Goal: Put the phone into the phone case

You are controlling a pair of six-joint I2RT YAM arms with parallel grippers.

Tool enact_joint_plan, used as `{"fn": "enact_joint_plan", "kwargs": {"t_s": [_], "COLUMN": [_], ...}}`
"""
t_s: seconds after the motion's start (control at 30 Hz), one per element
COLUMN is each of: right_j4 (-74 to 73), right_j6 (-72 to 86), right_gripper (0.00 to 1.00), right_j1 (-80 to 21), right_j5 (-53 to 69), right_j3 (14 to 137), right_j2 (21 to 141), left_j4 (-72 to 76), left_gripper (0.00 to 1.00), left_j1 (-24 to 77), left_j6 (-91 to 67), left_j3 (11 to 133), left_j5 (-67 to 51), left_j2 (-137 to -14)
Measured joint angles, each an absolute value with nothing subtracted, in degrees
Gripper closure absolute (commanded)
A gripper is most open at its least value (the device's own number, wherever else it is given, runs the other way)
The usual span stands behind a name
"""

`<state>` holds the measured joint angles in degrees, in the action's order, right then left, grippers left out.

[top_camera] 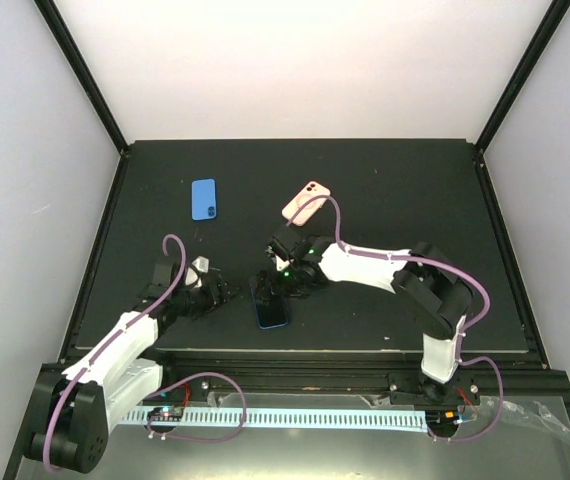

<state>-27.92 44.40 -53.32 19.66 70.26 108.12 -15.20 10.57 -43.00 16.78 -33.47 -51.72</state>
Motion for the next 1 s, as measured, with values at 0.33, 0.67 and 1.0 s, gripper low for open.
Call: {"fn": "enact_joint_plan", "kwargs": {"t_s": [0.33, 0.67, 1.0], "right_j4": [-22.0, -18.6, -15.7], "right_j6": [40.8, 39.0, 38.8], "right_gripper": [0.44, 0.55, 0.62], "right_j1": [-51.3, -49.7, -49.7], "right_j5": [18.2, 18.8, 20.6], "right_j3": [62.6, 57.3, 56.7], "right_j2": [99.9, 99.8, 102.1], "left_j4": [-11.7, -5.5, -2.1], "left_gripper": [0.36, 0.43, 0.53], "left_j1": [11.6, 17.8, 22.5], "left_j6": [-44.7, -48.4, -50.1], "left_j3": [12.8, 12.2, 12.3], "left_j5": [-35.3, -35.2, -32.2], "left_j2": [-51.1, -54.7, -60.4]}}
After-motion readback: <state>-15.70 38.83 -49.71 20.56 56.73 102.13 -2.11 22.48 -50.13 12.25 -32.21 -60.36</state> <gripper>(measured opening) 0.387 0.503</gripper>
